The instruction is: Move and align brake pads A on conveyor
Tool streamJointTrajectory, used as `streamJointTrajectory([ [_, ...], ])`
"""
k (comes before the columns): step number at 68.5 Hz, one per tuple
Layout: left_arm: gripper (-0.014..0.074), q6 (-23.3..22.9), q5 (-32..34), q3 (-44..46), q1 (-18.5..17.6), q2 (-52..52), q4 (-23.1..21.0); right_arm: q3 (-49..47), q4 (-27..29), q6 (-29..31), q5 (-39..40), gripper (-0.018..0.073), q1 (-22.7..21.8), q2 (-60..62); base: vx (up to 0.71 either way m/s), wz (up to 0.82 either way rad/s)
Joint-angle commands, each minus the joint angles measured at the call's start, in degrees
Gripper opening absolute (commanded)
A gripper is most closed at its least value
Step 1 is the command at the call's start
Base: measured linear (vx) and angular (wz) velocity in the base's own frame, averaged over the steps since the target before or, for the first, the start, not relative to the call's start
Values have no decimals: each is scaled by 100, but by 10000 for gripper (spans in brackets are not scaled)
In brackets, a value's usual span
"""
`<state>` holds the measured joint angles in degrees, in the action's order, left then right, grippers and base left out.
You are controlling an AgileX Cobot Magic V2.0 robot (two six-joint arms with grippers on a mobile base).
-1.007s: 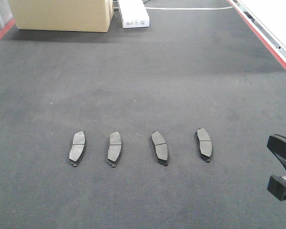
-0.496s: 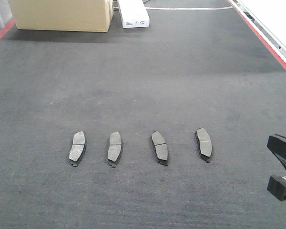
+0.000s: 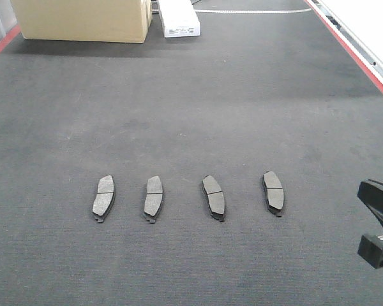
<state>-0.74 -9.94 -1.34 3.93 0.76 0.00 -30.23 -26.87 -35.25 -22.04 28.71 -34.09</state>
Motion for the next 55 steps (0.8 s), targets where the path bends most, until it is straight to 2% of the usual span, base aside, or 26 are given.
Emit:
streamJointTrajectory([
  [1,-6,-6,423,46,2,74,0,-157,-124,5,407,-8,-21,8,0,0],
  [6,-6,-6,423,46,2,69,0,-118,-131,204,501,-8,-21,8,0,0],
  [11,-6,-6,423,46,2,69,0,162,-15,828,1152,-8,-182,103,0,0],
  [20,-6,-6,423,46,2,69,0,1064,617,1659,2813,-8,-970,431,0,0],
  [25,-6,-6,423,46,2,69,0,1523,924,1856,3283,-8,-1397,746,0,0],
  [32,-6,-6,423,46,2,69,0,2054,1179,1970,3309,-8,-1936,1275,0,0],
  [43,-6,-6,423,46,2,69,0,2754,1839,2578,3303,-8,-2757,2237,0,0],
  [50,-6,-6,423,46,2,69,0,3085,2112,2662,3227,-8,-3056,2767,0,0],
  [55,-6,-6,423,46,2,69,0,3252,2207,2669,2954,-8,-3084,3109,0,0],
])
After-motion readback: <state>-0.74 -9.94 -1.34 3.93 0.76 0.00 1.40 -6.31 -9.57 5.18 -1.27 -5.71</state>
